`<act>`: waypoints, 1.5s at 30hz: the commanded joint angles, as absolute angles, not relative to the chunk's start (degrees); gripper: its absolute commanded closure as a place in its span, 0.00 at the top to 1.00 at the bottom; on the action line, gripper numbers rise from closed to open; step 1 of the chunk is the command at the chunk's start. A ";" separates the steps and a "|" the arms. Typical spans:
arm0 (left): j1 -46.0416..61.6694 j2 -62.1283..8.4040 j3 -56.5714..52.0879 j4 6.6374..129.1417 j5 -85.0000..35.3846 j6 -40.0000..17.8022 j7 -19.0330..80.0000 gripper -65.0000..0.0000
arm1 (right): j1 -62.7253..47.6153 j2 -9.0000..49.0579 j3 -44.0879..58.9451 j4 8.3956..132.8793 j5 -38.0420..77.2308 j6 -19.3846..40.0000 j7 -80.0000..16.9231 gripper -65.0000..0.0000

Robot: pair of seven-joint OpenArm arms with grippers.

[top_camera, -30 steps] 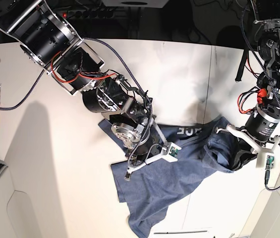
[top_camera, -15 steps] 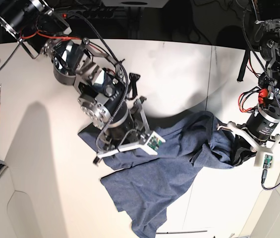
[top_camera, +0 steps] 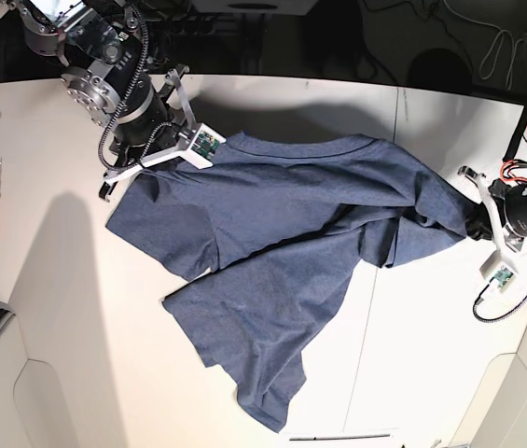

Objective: Layout the t-shirt on the table in an organized manner, then fold the t-shirt properly
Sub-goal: 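Swing the held shirt up and lay it flat across the table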

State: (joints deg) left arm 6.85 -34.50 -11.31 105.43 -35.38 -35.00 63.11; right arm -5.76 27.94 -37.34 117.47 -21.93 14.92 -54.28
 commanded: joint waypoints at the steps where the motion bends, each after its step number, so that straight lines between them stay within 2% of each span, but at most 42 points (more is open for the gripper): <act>1: 6.13 -36.16 -11.81 106.32 -38.06 -36.42 63.44 0.00 | -6.04 29.10 -35.83 120.16 -22.55 14.41 -54.26 0.00; 3: 6.24 -36.34 -11.81 106.32 -45.01 -39.77 64.12 0.00 | -7.22 29.52 -33.71 123.26 -18.85 15.03 -54.22 0.00; 5: 6.13 -35.75 -11.53 106.32 -52.42 -40.00 62.65 0.00 | -7.29 29.28 -31.99 124.18 -9.65 20.21 -51.75 0.00; 7: 5.45 -34.57 -11.07 106.32 -55.24 -40.00 55.22 0.00 | -6.33 28.01 -31.11 122.87 -1.37 28.40 -48.64 0.00; 8: 4.47 -33.80 -11.05 106.32 -53.95 -40.00 49.56 0.00 | -4.91 27.14 -31.14 121.60 0.69 30.48 -48.16 0.00; 10: 0.47 -32.45 -11.05 106.04 -47.48 -40.00 38.68 0.00 | 0.47 24.69 -31.14 118.04 0.43 29.95 -47.75 0.00; 13: -8.21 -32.42 -11.05 103.92 -40.66 -38.72 32.21 0.00 | 11.97 20.45 -30.65 110.15 -5.21 24.08 -42.70 0.00; 16: -18.09 -32.60 -11.16 102.52 -39.70 -31.99 31.44 0.00 | 24.56 16.01 -28.49 101.51 -11.99 15.79 -37.34 0.00; 20: -30.20 -32.58 -12.53 102.54 -38.35 -28.64 31.51 0.00 | 40.64 11.18 -21.80 95.11 -17.63 3.92 -38.76 0.00; 24: -35.90 -32.75 -16.58 102.52 -38.44 -28.08 32.05 0.00 | 48.60 7.60 -12.60 94.26 -16.29 0.99 -40.21 0.00; 28: -32.34 -33.04 -21.41 101.38 -40.23 -28.12 33.52 0.00 | 45.17 6.48 -9.93 94.24 -12.21 2.94 -40.42 0.00; 33: -21.41 -32.03 -22.06 97.80 -45.91 -30.59 38.33 0.00 | 32.53 6.66 -12.40 94.24 -5.06 13.65 -45.17 0.00; 36: -15.97 -31.40 -21.65 96.29 -48.75 -31.46 41.76 0.00 | 26.41 6.66 -13.74 94.30 -3.36 17.87 -49.01 0.00; 41: -10.22 -31.31 -21.74 96.29 -49.50 -31.51 44.45 0.00 | 20.93 6.81 -13.74 94.87 -3.38 18.33 -53.67 0.00; 45: -7.66 -31.31 -21.78 96.29 -49.47 -31.51 51.24 0.00 | 17.28 6.81 -13.74 94.85 -3.40 18.33 -55.33 0.00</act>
State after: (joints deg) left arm -6.50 -30.15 -21.39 95.35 -48.40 -31.42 52.84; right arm 15.99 6.81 -13.96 93.84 -3.25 18.61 -56.03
